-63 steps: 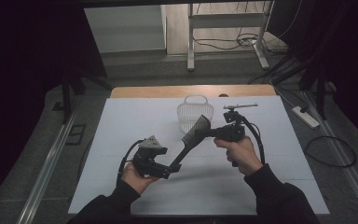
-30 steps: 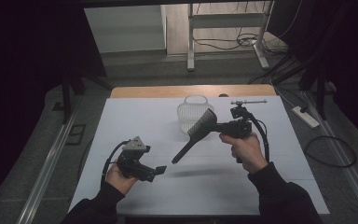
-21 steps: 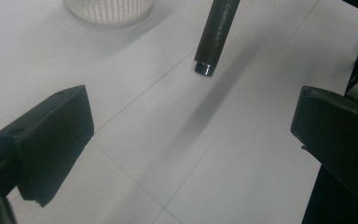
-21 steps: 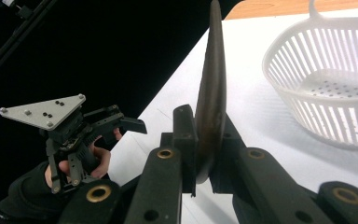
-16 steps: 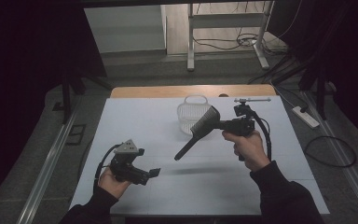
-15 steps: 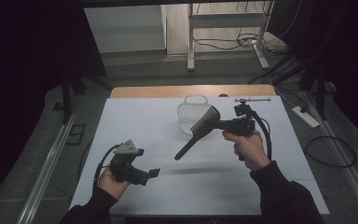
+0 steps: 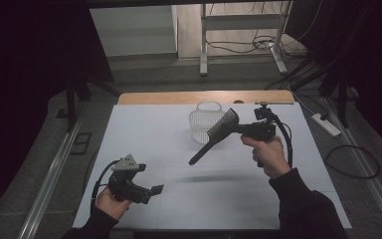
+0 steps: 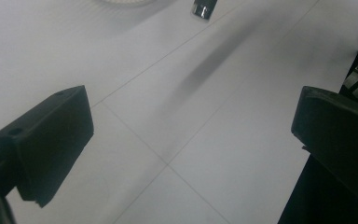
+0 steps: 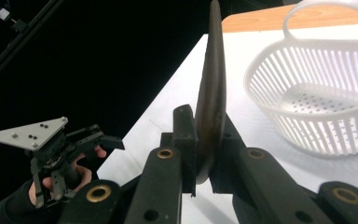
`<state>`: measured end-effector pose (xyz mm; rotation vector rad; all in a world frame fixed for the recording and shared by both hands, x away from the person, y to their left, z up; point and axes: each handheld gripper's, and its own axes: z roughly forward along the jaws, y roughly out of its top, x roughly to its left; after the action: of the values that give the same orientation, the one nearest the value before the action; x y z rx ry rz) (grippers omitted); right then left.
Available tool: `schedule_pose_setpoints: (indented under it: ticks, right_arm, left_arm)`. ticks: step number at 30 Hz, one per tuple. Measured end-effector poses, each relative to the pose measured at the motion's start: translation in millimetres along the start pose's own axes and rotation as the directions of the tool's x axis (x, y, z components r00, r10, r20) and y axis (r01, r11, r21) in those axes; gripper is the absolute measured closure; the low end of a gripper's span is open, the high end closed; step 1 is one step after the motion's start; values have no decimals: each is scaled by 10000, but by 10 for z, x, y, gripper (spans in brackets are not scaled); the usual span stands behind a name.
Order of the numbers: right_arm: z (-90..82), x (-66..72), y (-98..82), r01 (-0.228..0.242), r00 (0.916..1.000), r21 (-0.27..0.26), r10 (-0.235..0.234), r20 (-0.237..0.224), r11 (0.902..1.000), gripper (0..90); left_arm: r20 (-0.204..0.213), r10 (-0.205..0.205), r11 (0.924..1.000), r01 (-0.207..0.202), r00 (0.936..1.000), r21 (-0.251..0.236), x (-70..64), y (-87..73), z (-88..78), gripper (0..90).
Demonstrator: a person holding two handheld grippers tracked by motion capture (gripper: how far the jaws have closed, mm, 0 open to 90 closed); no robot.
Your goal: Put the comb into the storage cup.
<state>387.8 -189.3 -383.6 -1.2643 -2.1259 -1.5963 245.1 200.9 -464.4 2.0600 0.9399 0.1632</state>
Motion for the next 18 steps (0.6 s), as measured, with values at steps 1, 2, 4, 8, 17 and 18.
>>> schedule_pose_setpoints:
  ticks: [1, 2, 4, 8, 17, 18]
  right_arm:
    - [-6, -3, 15, 21, 10000, -29, -21, 16, 10000, 834]
    - [-10, -4, 26, 22, 10000, -56, -22, 36, 10000, 834]
    - [-17, -6, 47, 18, 10000, -99, -17, 76, 9999, 834]
    - [-26, -20, 88, 39, 9999, -188, -36, 167, 9998, 834]
    - [-43, -44, 210, 14, 9993, -379, 0, 369, 9993, 834]
    - [-44, -45, 224, 35, 9993, -415, -19, 383, 9991, 834]
  left_arm:
    - [-32, -18, 10000, 18, 10000, -7, -3, -12, -13, 0]
    - [-64, -20, 10000, 20, 10000, 3, -5, -21, -24, 0]
    - [-143, -49, 10000, 49, 9999, 8, -12, -49, -54, 0]
    - [-281, -115, 9999, 116, 9995, 9, -21, -93, -110, 0]
    - [-398, -352, 9994, 350, 9986, -64, -43, -205, -250, 0]
    - [-422, -349, 9994, 346, 9985, -66, -46, -216, -265, 0]
